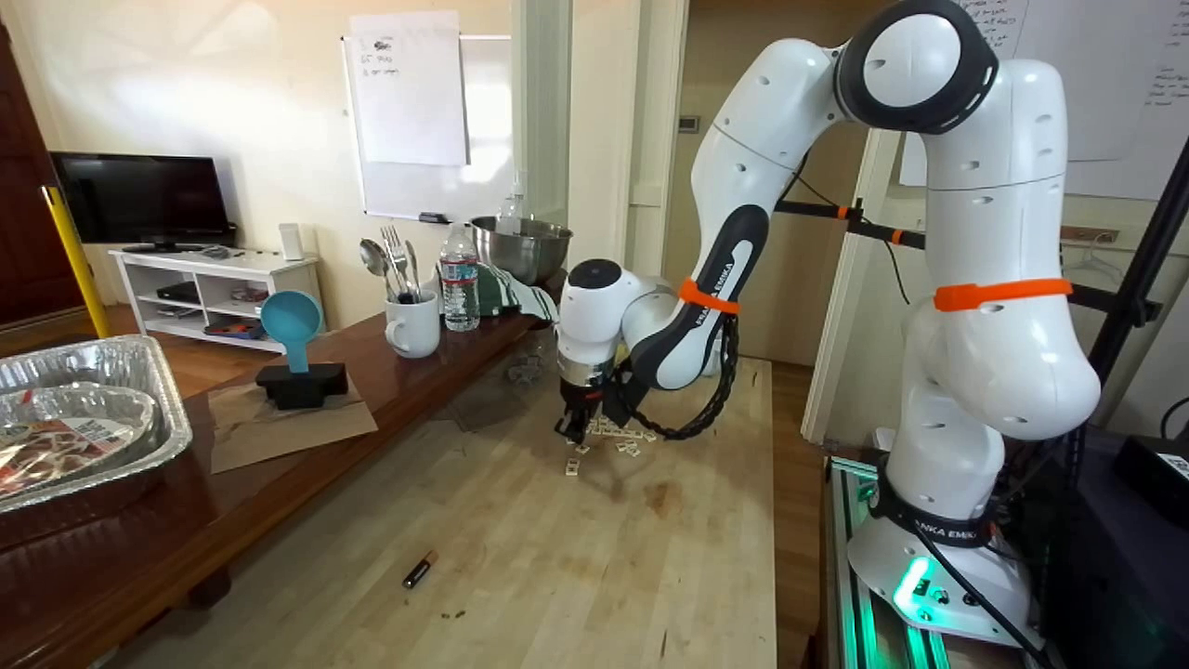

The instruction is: Align the small blocks on the table

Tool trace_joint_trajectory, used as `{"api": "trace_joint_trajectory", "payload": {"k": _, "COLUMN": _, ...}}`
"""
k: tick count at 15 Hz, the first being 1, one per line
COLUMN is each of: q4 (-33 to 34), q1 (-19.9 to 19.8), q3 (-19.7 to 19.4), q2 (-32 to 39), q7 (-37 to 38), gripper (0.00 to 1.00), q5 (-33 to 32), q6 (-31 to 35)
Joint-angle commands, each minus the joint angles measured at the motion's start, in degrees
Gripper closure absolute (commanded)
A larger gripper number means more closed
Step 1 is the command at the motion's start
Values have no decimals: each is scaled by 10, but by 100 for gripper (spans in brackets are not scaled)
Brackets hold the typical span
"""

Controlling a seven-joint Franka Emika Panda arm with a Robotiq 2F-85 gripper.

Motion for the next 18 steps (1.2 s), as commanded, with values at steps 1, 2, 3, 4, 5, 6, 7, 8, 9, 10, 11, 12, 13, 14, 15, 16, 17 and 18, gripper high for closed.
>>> {"api": "trace_joint_trajectory", "payload": {"k": 1, "q4": -4, "q1": -4, "q3": 3, "q2": 11, "q7": 8, "gripper": 100, "q5": 13, "q6": 22}}
{"api": "trace_joint_trajectory", "payload": {"k": 2, "q4": -4, "q1": -6, "q3": 6, "q2": 14, "q7": 2, "gripper": 100, "q5": 20, "q6": 23}}
{"api": "trace_joint_trajectory", "payload": {"k": 3, "q4": -4, "q1": -8, "q3": 9, "q2": 15, "q7": -3, "gripper": 100, "q5": 26, "q6": 22}}
{"api": "trace_joint_trajectory", "payload": {"k": 4, "q4": -4, "q1": -9, "q3": 10, "q2": 15, "q7": -5, "gripper": 100, "q5": 31, "q6": 22}}
{"api": "trace_joint_trajectory", "payload": {"k": 5, "q4": -5, "q1": -10, "q3": 13, "q2": 15, "q7": -9, "gripper": 100, "q5": 39, "q6": 20}}
{"api": "trace_joint_trajectory", "payload": {"k": 6, "q4": -5, "q1": -11, "q3": 15, "q2": 15, "q7": -9, "gripper": 100, "q5": 45, "q6": 21}}
{"api": "trace_joint_trajectory", "payload": {"k": 7, "q4": -5, "q1": -10, "q3": 16, "q2": 14, "q7": -4, "gripper": 100, "q5": 50, "q6": 20}}
{"api": "trace_joint_trajectory", "payload": {"k": 8, "q4": -5, "q1": -9, "q3": 18, "q2": 14, "q7": 2, "gripper": 100, "q5": 63, "q6": 15}}
{"api": "trace_joint_trajectory", "payload": {"k": 9, "q4": -4, "q1": -9, "q3": 21, "q2": 14, "q7": 5, "gripper": 100, "q5": 79, "q6": 9}}
{"api": "trace_joint_trajectory", "payload": {"k": 10, "q4": -4, "q1": -10, "q3": 26, "q2": 15, "q7": 7, "gripper": 100, "q5": 99, "q6": 8}}
{"api": "trace_joint_trajectory", "payload": {"k": 11, "q4": -4, "q1": -10, "q3": 29, "q2": 14, "q7": 9, "gripper": 100, "q5": 118, "q6": 7}}
{"api": "trace_joint_trajectory", "payload": {"k": 12, "q4": -4, "q1": -10, "q3": 31, "q2": 15, "q7": 13, "gripper": 100, "q5": 136, "q6": 6}}
{"api": "trace_joint_trajectory", "payload": {"k": 13, "q4": -3, "q1": -9, "q3": 31, "q2": 14, "q7": 20, "gripper": 100, "q5": 149, "q6": 6}}
{"api": "trace_joint_trajectory", "payload": {"k": 14, "q4": -3, "q1": -8, "q3": 31, "q2": 14, "q7": 21, "gripper": 100, "q5": 165, "q6": 6}}
{"api": "trace_joint_trajectory", "payload": {"k": 15, "q4": -2, "q1": -7, "q3": 30, "q2": 14, "q7": 28, "gripper": 100, "q5": 175, "q6": 5}}
{"api": "trace_joint_trajectory", "payload": {"k": 16, "q4": -2, "q1": -6, "q3": 28, "q2": 14, "q7": 36, "gripper": 100, "q5": 183, "q6": 4}}
{"api": "trace_joint_trajectory", "payload": {"k": 17, "q4": -2, "q1": -5, "q3": 25, "q2": 13, "q7": 43, "gripper": 100, "q5": 189, "q6": 4}}
{"api": "trace_joint_trajectory", "payload": {"k": 18, "q4": -3, "q1": -5, "q3": 26, "q2": 13, "q7": 48, "gripper": 100, "q5": 196, "q6": 4}}
